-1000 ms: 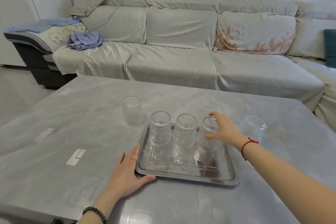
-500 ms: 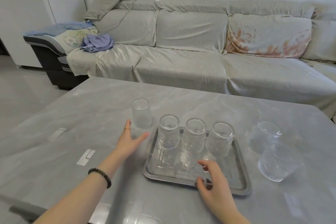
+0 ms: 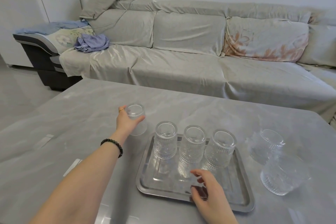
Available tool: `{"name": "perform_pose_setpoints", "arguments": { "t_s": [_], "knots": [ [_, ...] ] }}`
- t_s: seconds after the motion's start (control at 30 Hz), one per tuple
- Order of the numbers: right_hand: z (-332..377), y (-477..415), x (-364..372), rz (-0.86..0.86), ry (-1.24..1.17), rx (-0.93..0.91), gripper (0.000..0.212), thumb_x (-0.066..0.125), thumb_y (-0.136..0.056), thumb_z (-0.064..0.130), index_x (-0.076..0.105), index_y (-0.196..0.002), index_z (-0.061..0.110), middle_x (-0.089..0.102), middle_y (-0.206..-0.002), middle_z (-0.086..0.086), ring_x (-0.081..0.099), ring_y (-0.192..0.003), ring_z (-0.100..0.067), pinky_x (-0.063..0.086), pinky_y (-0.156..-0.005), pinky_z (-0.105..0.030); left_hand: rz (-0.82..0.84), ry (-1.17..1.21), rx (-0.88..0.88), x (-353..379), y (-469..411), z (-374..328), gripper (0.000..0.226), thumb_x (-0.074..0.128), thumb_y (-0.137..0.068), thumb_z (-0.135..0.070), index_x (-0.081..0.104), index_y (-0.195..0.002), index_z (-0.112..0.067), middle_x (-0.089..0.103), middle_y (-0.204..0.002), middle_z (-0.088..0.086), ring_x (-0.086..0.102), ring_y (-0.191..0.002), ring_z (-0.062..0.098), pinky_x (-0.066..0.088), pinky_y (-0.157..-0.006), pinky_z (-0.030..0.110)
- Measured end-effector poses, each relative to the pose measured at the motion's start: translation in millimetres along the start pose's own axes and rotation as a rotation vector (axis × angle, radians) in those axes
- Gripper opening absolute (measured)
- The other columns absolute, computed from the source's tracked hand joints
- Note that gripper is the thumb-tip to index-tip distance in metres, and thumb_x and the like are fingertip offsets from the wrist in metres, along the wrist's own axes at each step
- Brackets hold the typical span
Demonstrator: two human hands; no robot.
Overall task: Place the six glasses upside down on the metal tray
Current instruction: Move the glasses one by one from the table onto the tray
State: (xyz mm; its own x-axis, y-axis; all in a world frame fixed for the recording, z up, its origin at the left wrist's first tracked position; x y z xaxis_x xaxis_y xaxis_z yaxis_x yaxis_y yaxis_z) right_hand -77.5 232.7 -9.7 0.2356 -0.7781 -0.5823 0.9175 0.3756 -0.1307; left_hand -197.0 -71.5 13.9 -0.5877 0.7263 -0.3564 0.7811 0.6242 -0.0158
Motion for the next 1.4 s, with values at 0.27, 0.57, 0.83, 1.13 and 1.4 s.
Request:
{"name": "perform_pose_setpoints", "arguments": {
  "t_s": [0.27, 0.57, 0.83, 1.13, 1.4],
  "knots": [
    [9.0, -6.2, 3.3, -0.016, 0.006, -0.041, 0.053, 0.058, -0.081, 0.011, 0.034, -0.099, 0.055, 0.045, -0.108, 0.027, 0.040, -0.101, 0.012, 0.043, -0.075, -0.009, -0.135, 0.213, 0.143, -38.4, 74.0, 4.4, 0.065, 0.080, -0.062, -0.031, 0.044, -0.116, -0.023, 0.057, -0.113, -0.002, 0.053, -0.099, 0.017, 0.042, -0.086, 0.023],
    [44.1, -22.2, 22.2, 0.021, -0.110, -0.047, 0.073, 0.073, -0.068, 0.034, 0.030, -0.126, 0.042, 0.040, -0.116, 0.026, 0.041, -0.104, 0.011, 0.039, -0.088, -0.011, 0.215, 0.178, 0.300, -22.6, 161.4, -9.5, 0.061, 0.086, -0.055, -0.024, 0.054, -0.104, -0.042, 0.062, -0.107, -0.017, 0.053, -0.099, -0.013, 0.038, -0.076, -0.002],
    [55.6, -38.4, 39.8, 0.011, -0.168, 0.012, 0.080, 0.078, -0.059, 0.025, 0.035, -0.127, 0.027, 0.054, -0.127, 0.004, 0.050, -0.115, -0.014, 0.043, -0.099, -0.035, 0.289, 0.199, 0.248, -4.3, 175.9, 0.4, 0.066, 0.085, -0.055, -0.017, 0.051, -0.105, -0.042, 0.061, -0.109, -0.019, 0.055, -0.094, -0.013, 0.040, -0.073, 0.000],
    [48.7, -42.1, 45.0, 0.001, -0.206, 0.044, 0.074, 0.078, -0.058, 0.019, 0.040, -0.121, 0.026, 0.060, -0.117, 0.005, 0.055, -0.109, -0.010, 0.048, -0.094, -0.035, 0.363, 0.139, 0.219, 1.4, 169.6, 8.5, 0.070, 0.084, -0.058, -0.019, 0.045, -0.114, -0.038, 0.060, -0.119, -0.006, 0.056, -0.109, 0.007, 0.044, -0.097, 0.032],
    [52.6, -41.0, 45.5, 0.052, -0.136, 0.044, 0.077, 0.074, -0.067, 0.013, 0.032, -0.132, 0.017, 0.050, -0.130, -0.006, 0.047, -0.121, -0.021, 0.041, -0.103, -0.038, 0.411, 0.066, 0.188, 1.2, 166.8, 8.5, 0.078, 0.080, -0.055, -0.034, 0.038, -0.120, -0.035, 0.057, -0.119, -0.008, 0.054, -0.112, 0.010, 0.043, -0.099, 0.034]
  ]
}}
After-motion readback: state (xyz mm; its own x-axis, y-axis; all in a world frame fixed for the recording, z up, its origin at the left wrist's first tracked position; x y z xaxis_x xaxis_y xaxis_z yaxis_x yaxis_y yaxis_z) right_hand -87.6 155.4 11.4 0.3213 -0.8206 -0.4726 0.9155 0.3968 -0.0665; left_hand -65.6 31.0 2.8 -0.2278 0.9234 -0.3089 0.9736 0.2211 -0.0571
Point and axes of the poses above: each hand's wrist, its own y-axis away from the middle knuckle, its own x-axis out of the palm, z = x × y, the point moved 3 cm from there along -y, towards the middle knuckle
